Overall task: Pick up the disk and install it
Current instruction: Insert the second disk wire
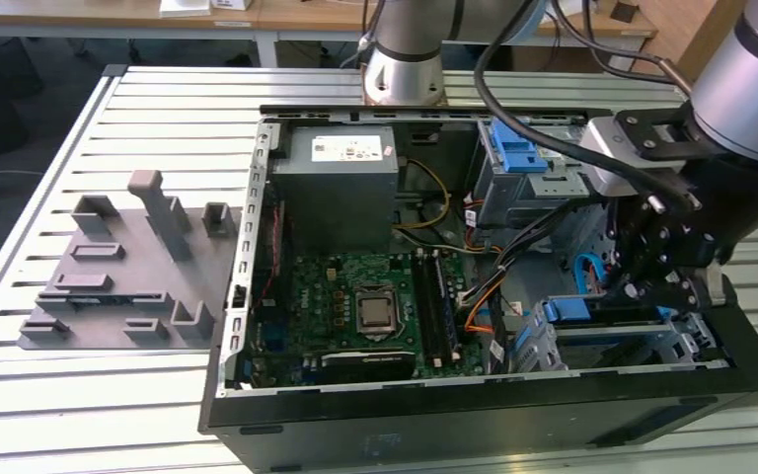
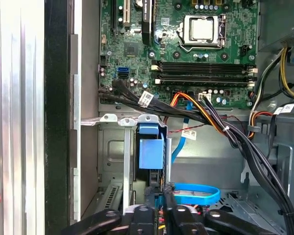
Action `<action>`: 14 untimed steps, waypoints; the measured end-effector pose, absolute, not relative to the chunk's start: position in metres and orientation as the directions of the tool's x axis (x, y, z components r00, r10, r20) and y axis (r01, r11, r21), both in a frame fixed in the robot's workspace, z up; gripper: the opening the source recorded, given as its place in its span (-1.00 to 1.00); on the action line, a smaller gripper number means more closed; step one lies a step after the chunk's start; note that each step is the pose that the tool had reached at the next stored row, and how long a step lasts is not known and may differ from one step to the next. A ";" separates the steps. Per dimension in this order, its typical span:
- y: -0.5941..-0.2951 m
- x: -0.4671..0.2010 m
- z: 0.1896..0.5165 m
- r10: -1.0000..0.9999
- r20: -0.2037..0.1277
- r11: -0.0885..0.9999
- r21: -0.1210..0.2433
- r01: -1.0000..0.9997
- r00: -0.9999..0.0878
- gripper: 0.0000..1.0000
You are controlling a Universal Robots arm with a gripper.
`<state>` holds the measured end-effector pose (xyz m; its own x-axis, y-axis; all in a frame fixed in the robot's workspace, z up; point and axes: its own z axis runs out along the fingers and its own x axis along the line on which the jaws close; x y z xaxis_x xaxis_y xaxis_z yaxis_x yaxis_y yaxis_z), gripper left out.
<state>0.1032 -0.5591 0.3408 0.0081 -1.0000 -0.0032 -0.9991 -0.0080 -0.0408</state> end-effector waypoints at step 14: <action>-0.559 0.103 0.345 -1.000 -0.003 -0.008 -0.041 -0.999 0.008 -0.79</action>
